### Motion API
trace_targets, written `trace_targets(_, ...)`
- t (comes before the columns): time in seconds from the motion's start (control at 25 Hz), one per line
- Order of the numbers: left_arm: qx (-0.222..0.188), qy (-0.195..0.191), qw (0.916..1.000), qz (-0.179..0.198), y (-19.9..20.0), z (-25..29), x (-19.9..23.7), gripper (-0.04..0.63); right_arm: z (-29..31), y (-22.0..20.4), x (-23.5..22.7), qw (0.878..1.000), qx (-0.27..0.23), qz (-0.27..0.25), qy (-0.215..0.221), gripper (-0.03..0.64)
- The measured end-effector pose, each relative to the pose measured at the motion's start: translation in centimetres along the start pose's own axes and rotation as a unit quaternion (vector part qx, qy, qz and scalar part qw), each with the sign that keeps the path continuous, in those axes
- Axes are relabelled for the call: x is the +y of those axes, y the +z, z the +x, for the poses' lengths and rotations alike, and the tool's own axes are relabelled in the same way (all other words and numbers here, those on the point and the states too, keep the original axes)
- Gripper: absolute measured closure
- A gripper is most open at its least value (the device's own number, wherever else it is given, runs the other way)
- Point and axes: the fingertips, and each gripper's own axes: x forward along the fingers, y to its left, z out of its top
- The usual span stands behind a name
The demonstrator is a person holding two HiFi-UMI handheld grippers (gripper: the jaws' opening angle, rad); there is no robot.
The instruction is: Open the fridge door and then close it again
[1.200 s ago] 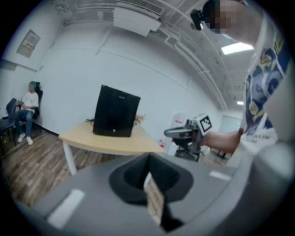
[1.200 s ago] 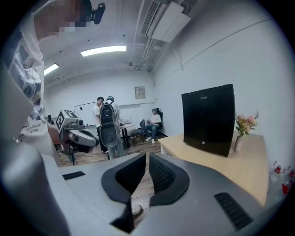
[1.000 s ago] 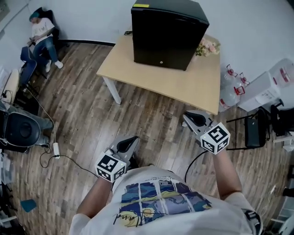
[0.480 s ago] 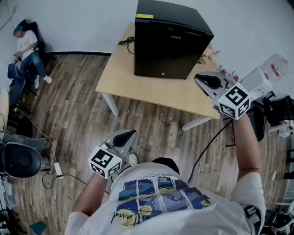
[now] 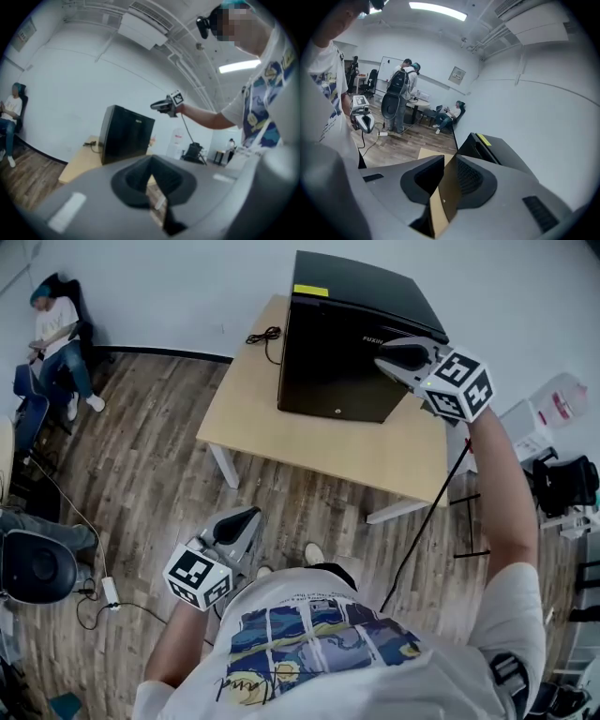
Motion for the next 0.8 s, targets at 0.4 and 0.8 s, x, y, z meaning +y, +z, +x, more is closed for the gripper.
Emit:
trace_targets(0.4, -0.029, 0.069, 0.9972, 0.004, 1.4, 2.2, 1.1, 0.586, 7.7, 1.4, -5.0, 0.99, 0.055, -0.109, 0.066, 0.548)
trace_targets(0.8, -0.024, 0.123, 0.992, -0.011, 1.6, 3.7, 2.4, 0.586, 13.9, 0.6, -8.3, 0.981, 0.095, -0.139, 0.094, 0.538)
